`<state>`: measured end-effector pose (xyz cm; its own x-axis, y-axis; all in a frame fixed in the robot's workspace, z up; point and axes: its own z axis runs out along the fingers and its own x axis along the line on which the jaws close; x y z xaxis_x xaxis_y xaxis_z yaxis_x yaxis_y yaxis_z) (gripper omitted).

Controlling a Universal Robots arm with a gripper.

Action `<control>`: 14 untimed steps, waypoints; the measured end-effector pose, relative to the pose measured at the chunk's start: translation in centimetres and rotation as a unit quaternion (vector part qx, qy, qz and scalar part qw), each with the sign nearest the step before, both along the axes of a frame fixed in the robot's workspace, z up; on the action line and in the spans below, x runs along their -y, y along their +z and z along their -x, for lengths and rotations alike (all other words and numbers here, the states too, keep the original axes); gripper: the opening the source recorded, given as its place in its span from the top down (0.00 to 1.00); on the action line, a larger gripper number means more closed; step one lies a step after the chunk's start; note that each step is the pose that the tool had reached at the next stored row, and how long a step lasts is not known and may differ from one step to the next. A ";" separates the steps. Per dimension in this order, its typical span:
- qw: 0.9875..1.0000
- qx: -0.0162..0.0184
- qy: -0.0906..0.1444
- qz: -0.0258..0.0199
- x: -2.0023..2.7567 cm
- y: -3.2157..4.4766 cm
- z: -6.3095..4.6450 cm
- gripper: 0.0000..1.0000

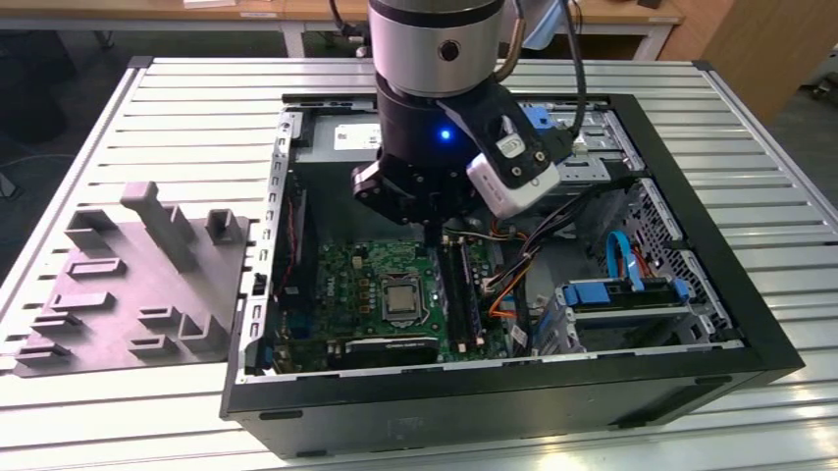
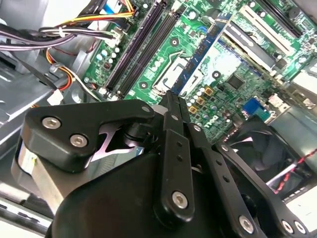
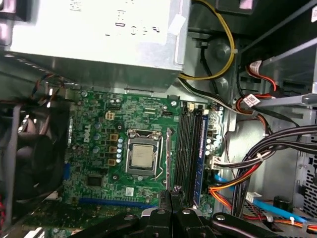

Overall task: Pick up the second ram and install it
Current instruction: 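Insert the second ram into the second slot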

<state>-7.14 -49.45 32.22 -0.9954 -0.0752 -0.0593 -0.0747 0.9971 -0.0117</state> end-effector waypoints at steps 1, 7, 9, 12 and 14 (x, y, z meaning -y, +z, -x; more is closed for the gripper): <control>1.000 0.000 -0.002 0.000 0.00 -0.10 -0.1 0.89; 1.000 0.000 -0.020 -0.002 0.00 -0.73 -0.7 0.89; 1.000 0.000 -0.024 -0.003 -0.04 -0.89 -0.9 0.89; 1.000 0.000 -0.027 -0.004 -0.18 -1.15 -1.1 0.89; 1.000 0.000 -0.028 -0.006 -0.28 -1.30 -1.2 0.89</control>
